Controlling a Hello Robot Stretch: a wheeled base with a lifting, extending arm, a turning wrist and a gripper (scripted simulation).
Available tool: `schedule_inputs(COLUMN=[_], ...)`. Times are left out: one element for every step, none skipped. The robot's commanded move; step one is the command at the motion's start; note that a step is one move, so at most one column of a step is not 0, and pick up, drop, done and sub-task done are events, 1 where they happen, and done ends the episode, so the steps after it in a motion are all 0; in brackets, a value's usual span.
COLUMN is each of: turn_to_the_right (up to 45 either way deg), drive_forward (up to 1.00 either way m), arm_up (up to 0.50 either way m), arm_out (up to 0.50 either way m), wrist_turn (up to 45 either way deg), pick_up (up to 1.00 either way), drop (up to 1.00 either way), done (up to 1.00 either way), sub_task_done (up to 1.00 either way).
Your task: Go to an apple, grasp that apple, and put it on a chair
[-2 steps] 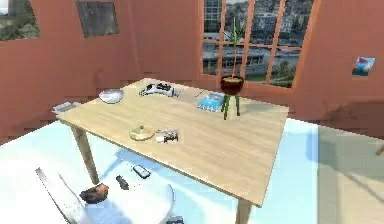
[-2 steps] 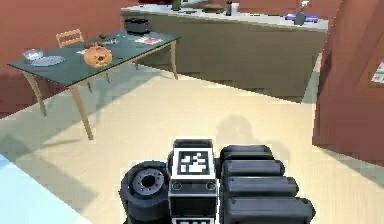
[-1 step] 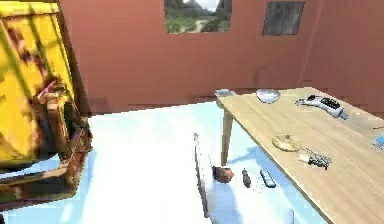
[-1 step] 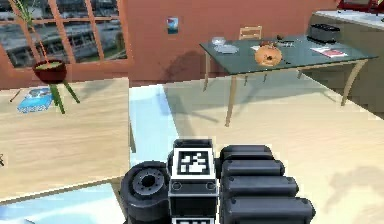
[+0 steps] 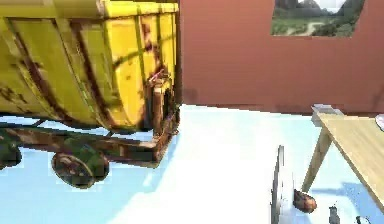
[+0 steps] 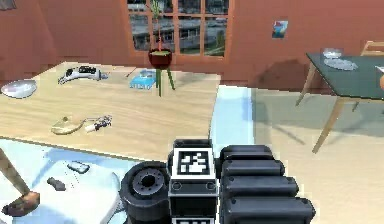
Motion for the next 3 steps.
schedule_inputs(turn_to_the_right=[45.0, 18.0, -45.0], drive_forward=[0.0, 0.0, 0.0], arm_up=[0.0, 0.0, 0.0], arm_out=[0.0, 0.0, 0.0], wrist_turn=[0.0, 0.0, 0.0], pick_up=[0.0, 0.0, 0.0], drop=[0.0, 0.0, 0.0], done=[0.0, 0.0, 0.0], sub_task_done=[0.0, 0.0, 0.0])
